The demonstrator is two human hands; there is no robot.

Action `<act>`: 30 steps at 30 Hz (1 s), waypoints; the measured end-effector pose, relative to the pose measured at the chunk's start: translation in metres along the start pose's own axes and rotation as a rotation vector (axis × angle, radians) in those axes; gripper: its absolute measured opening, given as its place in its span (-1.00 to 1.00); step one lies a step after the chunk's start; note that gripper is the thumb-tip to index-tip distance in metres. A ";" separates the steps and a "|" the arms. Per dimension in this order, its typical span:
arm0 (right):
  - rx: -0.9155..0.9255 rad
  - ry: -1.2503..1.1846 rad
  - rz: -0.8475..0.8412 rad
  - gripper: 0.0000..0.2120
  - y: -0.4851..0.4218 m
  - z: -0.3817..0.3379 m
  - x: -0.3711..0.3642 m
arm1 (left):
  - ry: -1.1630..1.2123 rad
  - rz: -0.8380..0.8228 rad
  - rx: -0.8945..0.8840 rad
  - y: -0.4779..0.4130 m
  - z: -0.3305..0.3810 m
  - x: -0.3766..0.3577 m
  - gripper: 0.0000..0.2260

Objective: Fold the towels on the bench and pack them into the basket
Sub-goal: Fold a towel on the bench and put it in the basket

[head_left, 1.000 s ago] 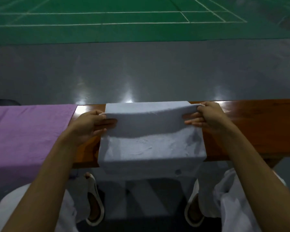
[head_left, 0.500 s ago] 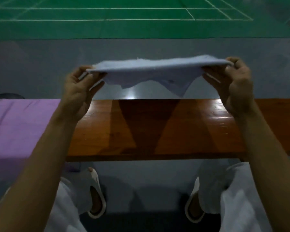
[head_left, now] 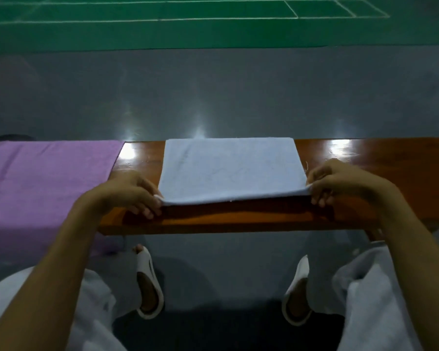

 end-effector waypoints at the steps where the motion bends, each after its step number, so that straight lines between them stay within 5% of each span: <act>1: -0.031 0.015 -0.060 -0.90 0.001 0.002 0.000 | -0.021 -0.077 0.017 0.001 -0.001 -0.001 -0.88; 9: -0.206 0.234 -0.549 -0.91 0.009 0.003 -0.003 | -0.180 -0.539 0.031 0.005 0.002 -0.013 -0.84; 12: -0.175 0.262 -0.592 -0.86 0.011 0.001 -0.002 | -0.241 -0.606 0.004 0.008 0.008 -0.014 -0.83; 14: -0.084 0.267 -0.497 -0.80 0.013 -0.002 0.000 | -0.254 -0.512 -0.080 0.007 0.014 -0.014 -0.84; 16: 0.016 0.210 -0.323 -0.75 0.011 -0.008 -0.002 | -0.186 -0.244 -0.211 -0.002 0.023 -0.019 -0.83; 20: 0.182 -0.005 0.265 -0.93 -0.016 -0.023 -0.028 | 0.050 0.426 -0.414 -0.030 0.050 -0.055 -0.89; 23: 0.421 -0.031 0.626 -0.97 -0.036 -0.045 -0.070 | -0.098 0.648 -0.551 -0.054 0.064 -0.081 -0.89; 28: 0.592 0.267 0.354 -0.45 -0.056 -0.068 -0.137 | -0.392 0.608 -0.604 -0.073 0.069 -0.120 -0.54; 30: 0.591 0.448 0.343 -0.39 -0.061 -0.066 -0.149 | -0.545 0.565 -0.540 -0.075 0.066 -0.126 -0.47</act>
Point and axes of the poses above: each hand's wrist, its own y-axis away from the middle knuckle, its own x-axis out of the back of the hand, z = x × y, the point moved 1 cm from there along -y, towards the middle knuckle, and after that the axes turned 3 degrees about -y, right-handed, at the moved point
